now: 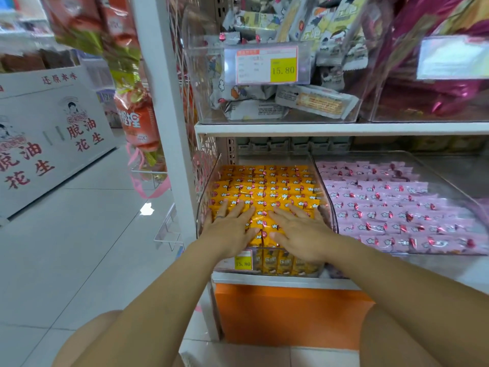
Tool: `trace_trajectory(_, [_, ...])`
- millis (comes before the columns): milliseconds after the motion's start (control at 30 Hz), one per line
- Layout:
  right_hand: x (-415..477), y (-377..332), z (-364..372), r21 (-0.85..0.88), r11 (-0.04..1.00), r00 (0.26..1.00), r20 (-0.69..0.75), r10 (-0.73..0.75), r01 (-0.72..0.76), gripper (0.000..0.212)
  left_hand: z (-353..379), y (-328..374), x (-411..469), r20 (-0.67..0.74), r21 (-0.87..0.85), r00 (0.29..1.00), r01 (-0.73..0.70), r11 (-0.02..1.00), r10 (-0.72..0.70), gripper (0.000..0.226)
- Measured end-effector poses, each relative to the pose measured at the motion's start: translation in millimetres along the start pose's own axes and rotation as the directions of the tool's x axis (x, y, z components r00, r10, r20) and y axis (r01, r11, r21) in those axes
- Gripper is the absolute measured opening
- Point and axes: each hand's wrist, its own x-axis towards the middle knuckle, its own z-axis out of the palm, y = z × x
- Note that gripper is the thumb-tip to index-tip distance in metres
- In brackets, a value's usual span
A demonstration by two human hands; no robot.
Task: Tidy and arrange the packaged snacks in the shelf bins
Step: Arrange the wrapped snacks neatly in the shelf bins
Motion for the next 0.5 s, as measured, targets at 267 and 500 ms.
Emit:
trace_trajectory(267, [-36.0, 1.4, -74.6, 0.057, 0.989, 0.991, 0.000, -0.135, 0.135, 0.042, -63.5, 20.6, -28.0, -0.010, -0.094, 0.993, -0.119, 0.988, 0.118, 0.046])
trace_trajectory(500, [-94.5, -2.4, -142.2, 0.107, 0.966, 0.942, -0.272, -0.199, 0.235, 0.038, -146.5, 45.8, -75.9, -0.261, -0.138, 0.938, -0.269, 0.953, 0.227, 0.039])
